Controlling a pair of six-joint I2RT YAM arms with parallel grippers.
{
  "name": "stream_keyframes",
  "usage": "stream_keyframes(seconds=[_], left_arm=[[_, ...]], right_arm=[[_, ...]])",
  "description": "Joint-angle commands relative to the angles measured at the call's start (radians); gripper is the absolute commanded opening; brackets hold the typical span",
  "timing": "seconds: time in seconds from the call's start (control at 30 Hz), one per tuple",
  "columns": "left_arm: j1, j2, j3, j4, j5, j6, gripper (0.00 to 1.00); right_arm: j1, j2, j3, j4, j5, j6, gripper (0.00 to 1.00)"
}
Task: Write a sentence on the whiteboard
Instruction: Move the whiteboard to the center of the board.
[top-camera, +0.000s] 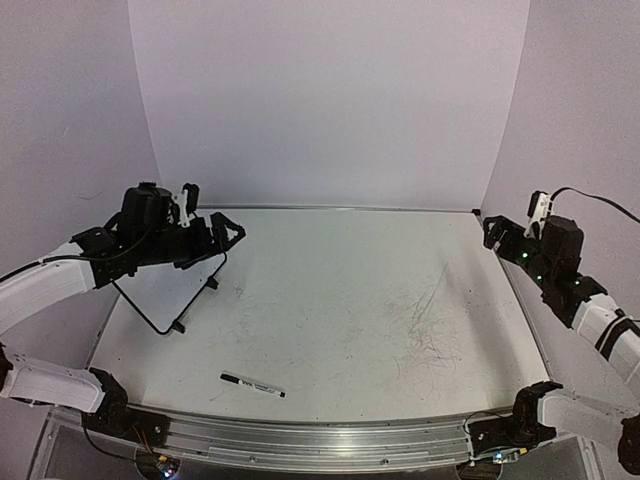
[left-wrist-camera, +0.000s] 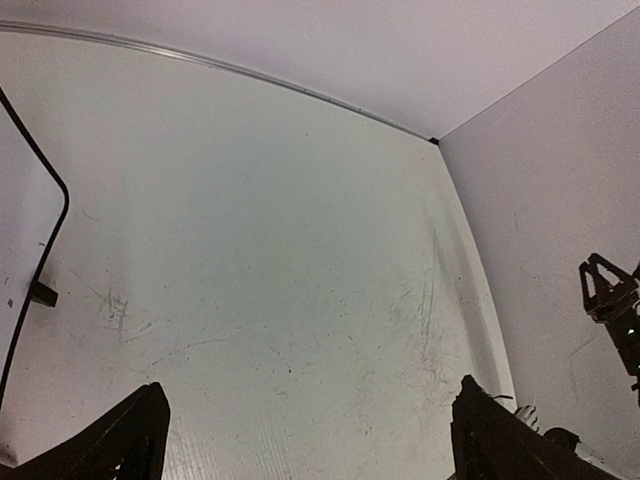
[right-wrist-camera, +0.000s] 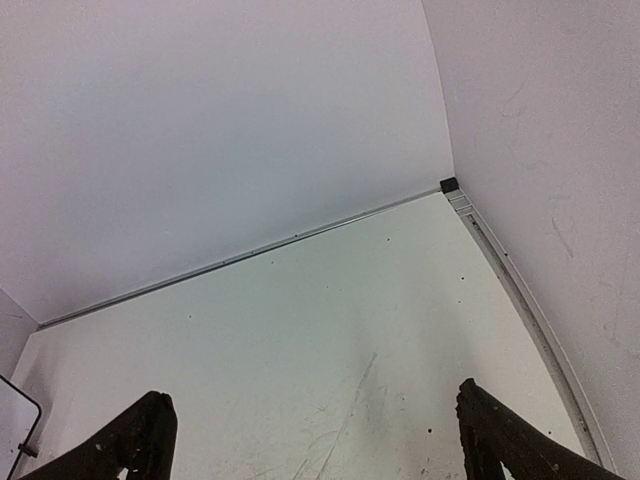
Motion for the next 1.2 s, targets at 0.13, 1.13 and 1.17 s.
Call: stream_keyframes(seconds=[0.13, 1.13, 1.17], left_arm=[[-0.221, 0.132, 0.017, -0.002, -0.251, -0.136, 0.97], [-0.264, 0.319, 0.011, -0.348, -0.610, -0.644, 0.95], [-0.246, 0.303, 0.001, -0.354, -0.615, -0.647, 0.95]], right_arm=[[-0.002, -0.025, -0.029, 0.035, 0.044, 0.010, 0.98], [-0.002, -0.065, -0.091, 0.091, -0.025, 0.037, 0.98], [-0.002, -0.067, -0.093, 0.094, -0.028, 0.039, 0.98]])
